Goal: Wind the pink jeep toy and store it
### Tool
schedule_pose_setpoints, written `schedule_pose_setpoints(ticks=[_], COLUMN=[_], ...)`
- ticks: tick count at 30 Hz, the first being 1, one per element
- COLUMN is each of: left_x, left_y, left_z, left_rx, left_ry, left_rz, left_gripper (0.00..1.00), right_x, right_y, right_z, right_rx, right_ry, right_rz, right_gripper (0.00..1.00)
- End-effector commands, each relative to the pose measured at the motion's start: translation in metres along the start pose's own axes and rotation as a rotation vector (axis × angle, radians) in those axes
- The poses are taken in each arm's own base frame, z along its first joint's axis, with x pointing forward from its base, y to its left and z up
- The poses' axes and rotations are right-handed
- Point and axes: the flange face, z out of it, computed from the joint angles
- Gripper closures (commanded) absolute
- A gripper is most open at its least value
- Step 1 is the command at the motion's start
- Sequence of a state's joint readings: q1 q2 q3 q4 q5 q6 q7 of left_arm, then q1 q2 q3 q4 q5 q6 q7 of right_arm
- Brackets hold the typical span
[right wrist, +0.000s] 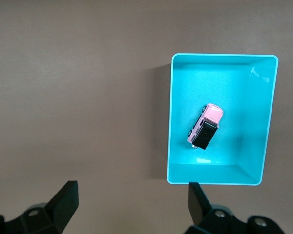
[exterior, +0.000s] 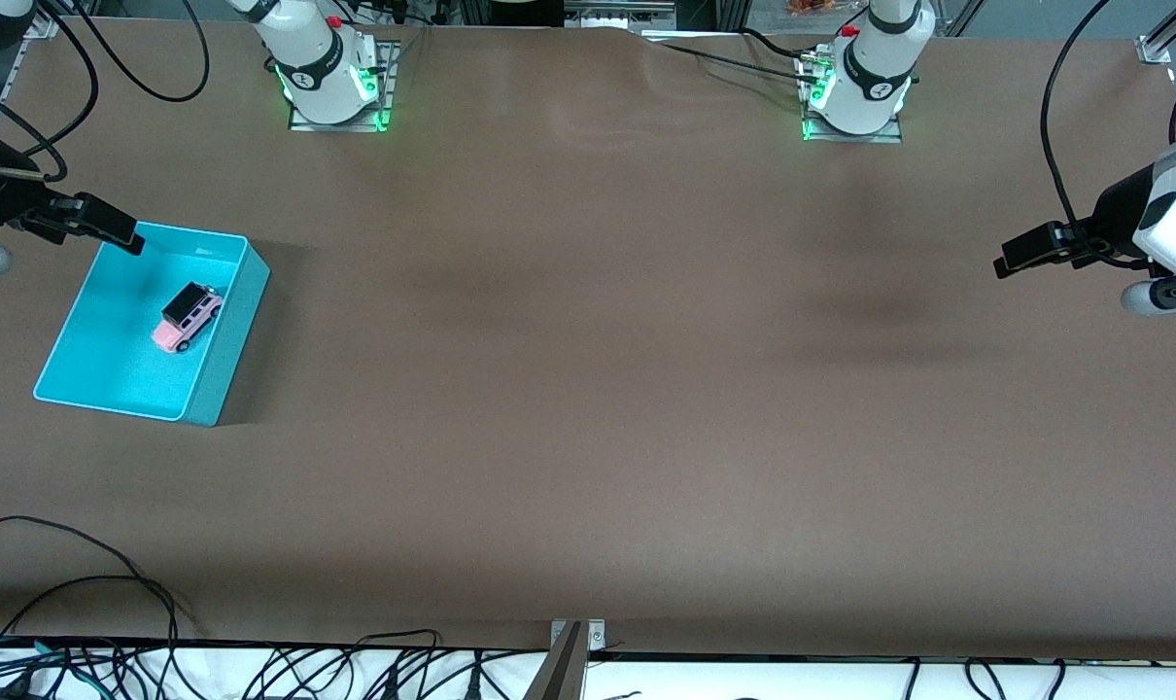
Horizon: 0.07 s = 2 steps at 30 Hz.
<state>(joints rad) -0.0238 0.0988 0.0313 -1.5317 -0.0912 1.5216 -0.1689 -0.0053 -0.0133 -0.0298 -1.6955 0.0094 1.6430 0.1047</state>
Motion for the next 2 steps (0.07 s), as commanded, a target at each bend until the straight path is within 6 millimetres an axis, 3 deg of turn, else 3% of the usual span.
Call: schedule_pose_setpoints(ticks=[1, 2], left_x=[-0.0071, -0.0072], left_y=[-0.0012, -0.0004], left_z=[-0.003, -0.0029], left_rx=[0.023, 0.023], left_ry=[0.002, 0.002], left_rz=[0.019, 0.019], left_gripper=[0.0, 0.0], right_x=[-0.0015, -0.0015], right_y=[0.0005, 0.0005], right_z=[-0.0077, -0.0077], right_rx=[0.007, 0.007], right_ry=[0.005, 0.005], right_rz=[-0.014, -0.014], right_gripper=[0.0, 0.0])
